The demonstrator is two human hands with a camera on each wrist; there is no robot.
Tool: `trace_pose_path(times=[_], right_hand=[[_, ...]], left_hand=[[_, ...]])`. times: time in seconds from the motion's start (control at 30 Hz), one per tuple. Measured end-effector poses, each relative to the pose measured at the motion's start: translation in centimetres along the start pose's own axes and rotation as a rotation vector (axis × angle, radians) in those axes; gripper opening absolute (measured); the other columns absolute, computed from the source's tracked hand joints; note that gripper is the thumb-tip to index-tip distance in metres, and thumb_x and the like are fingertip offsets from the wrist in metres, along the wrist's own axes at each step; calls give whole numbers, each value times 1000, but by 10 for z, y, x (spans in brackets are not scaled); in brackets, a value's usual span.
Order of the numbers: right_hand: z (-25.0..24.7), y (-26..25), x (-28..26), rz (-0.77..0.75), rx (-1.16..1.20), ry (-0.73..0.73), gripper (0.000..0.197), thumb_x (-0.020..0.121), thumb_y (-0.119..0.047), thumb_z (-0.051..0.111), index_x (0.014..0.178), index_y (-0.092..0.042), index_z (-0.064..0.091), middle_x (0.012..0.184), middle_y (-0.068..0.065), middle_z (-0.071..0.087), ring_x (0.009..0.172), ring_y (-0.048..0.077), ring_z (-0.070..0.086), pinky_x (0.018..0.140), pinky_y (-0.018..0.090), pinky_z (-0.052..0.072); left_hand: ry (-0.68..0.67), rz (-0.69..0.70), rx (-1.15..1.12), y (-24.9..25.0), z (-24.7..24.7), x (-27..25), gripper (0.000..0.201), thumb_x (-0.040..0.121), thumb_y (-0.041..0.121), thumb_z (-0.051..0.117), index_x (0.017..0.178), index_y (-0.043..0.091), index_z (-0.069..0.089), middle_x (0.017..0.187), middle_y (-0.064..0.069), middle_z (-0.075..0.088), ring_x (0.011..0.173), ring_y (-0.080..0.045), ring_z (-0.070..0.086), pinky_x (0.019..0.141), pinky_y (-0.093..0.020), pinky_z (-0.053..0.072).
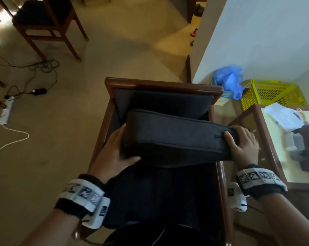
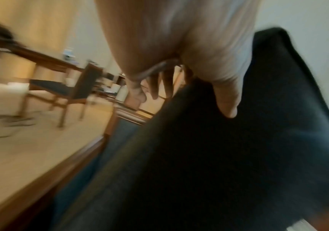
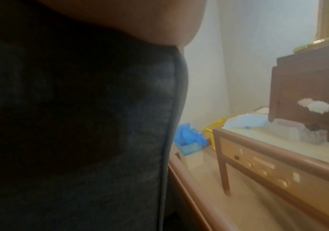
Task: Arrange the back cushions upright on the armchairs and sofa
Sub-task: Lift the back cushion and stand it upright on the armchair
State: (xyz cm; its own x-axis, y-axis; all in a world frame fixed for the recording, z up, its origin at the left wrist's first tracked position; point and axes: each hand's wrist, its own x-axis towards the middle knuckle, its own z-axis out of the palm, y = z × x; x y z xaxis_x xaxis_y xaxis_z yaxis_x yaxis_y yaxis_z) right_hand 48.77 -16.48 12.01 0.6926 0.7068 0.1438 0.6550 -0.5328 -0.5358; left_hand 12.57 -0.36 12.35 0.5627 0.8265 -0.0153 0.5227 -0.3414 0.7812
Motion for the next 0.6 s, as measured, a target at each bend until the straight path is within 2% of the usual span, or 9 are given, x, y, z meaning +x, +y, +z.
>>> trace_pose_path(times=[0.1,0.2,0.3,0.37,0.43,0.5,0.53,0.6], right_hand=[[-3,-18,-1,-53,-66,-37,74,80,-68,32,123,-13,58,126,8,60,125,28,48,104,41,30],[-2,-66,-4,-268,26,-94,77,81,-69,39,136,-15,50,133,5,56,126,22,47,108,42,28],[-12,-93,-2,-366,131,-38,64,85,-61,43,132,-19,55,123,0,62,117,18,54,103,46,36],[-22,-82,-3,-303,213,36,52,88,-54,45,122,-17,61,114,0,66,109,18,58,98,49,42],[-25,-70,-10,-284,266,65,46,89,-47,43,116,-14,62,108,-1,65,103,18,59,94,50,43],[-21,-63,-19,-310,294,67,43,90,-42,42,112,-11,63,103,-7,62,97,14,57,89,48,45],[-19,-63,-23,-318,310,65,42,89,-40,42,110,-11,64,101,-10,61,96,12,56,88,47,45],[-18,-61,-31,-316,321,77,39,89,-39,43,107,-12,64,100,-13,60,96,10,56,89,47,45]], left_hand=[[11,-16,-11,17,26,17,104,68,62,71,153,19,29,150,-5,38,135,-18,39,111,-34,33],[-80,170,140,32,31,29,102,72,61,59,156,17,20,147,-13,40,134,-27,40,110,-33,32],[-214,346,141,52,43,40,97,75,56,62,155,19,22,143,-9,41,131,-27,43,110,-35,33],[-258,403,57,55,50,53,94,73,53,69,153,24,27,143,-1,38,132,-21,40,112,-36,33],[-283,363,77,35,50,64,106,66,53,78,153,24,25,153,2,28,142,-19,27,116,-36,25],[-392,228,163,11,53,65,126,55,47,90,154,18,18,158,1,21,147,-17,19,117,-30,18],[-441,153,203,1,58,63,129,51,40,93,154,17,18,158,-1,24,146,-18,23,114,-25,20],[-472,49,249,-4,69,57,119,50,33,94,149,19,29,149,-3,42,136,-24,43,104,-22,31]])
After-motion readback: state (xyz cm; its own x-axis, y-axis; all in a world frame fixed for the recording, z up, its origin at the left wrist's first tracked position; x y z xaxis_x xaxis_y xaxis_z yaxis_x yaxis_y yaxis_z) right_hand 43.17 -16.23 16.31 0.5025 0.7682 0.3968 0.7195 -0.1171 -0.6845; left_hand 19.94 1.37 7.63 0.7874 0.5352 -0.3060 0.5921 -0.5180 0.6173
